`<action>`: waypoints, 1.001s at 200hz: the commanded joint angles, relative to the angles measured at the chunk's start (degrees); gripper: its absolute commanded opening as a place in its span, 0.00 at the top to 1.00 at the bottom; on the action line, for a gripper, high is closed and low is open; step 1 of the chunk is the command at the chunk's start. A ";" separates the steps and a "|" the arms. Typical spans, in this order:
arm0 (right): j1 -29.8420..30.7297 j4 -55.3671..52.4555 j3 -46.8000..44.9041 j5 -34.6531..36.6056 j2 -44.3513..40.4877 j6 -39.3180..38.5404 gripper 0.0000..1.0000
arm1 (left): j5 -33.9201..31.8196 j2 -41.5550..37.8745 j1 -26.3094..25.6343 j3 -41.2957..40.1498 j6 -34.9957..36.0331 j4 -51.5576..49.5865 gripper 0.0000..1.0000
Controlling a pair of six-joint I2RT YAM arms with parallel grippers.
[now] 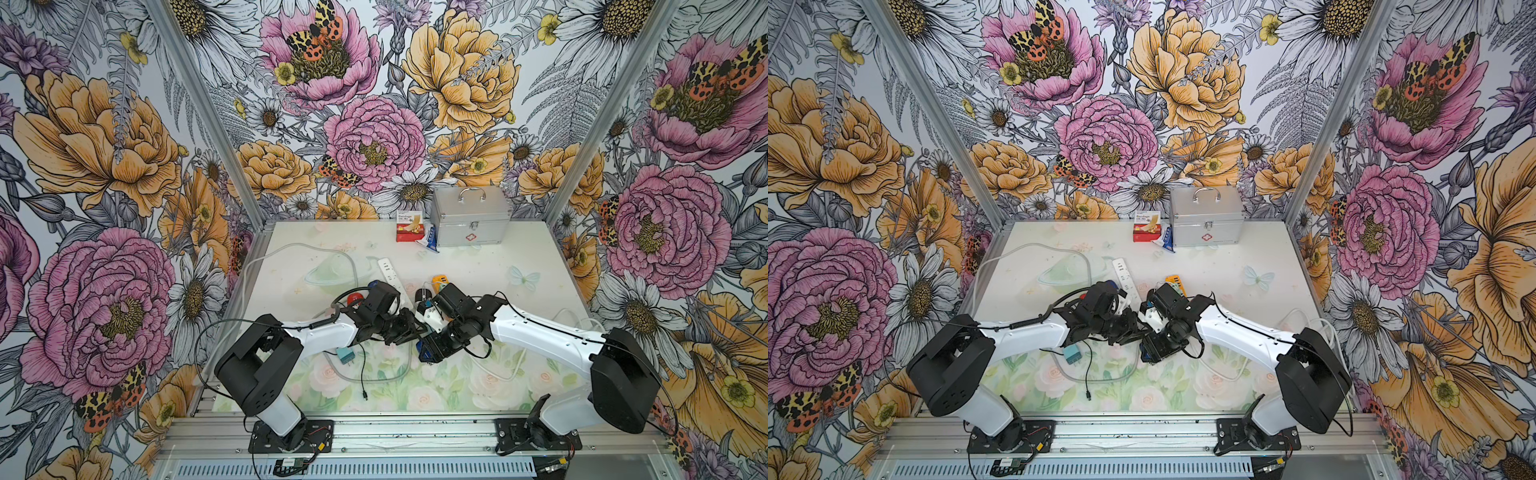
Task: Unplug the electric shaver
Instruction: Remove the charging cable from the electric shaver.
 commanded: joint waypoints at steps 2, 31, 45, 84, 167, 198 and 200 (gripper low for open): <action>-0.44 1.29 0.94 -0.82 -2.24 0.43 0.67 | 1.31 1.51 -0.50 2.05 0.90 1.19 0.70; -0.70 1.37 0.91 -1.00 -2.18 0.70 0.67 | 1.62 2.66 -0.51 3.20 0.82 1.19 0.83; -1.04 1.31 1.13 -1.06 -2.18 0.70 0.67 | 1.63 2.95 -0.47 3.49 0.73 1.19 0.89; -2.20 1.23 1.08 -1.83 -2.02 1.35 0.68 | 1.52 4.11 -0.28 4.93 0.95 0.36 1.00; -1.23 -0.10 -2.32 -1.50 -6.51 6.28 0.73 | 3.01 9.79 0.93 11.65 2.30 -1.87 1.00; -1.15 -0.97 -3.85 1.22 -9.65 8.04 0.73 | 3.12 11.28 1.06 13.58 2.92 -3.21 1.00; -1.15 -0.97 -3.91 1.16 -9.78 8.18 0.73 | 3.21 11.38 1.05 13.68 2.97 -3.31 1.00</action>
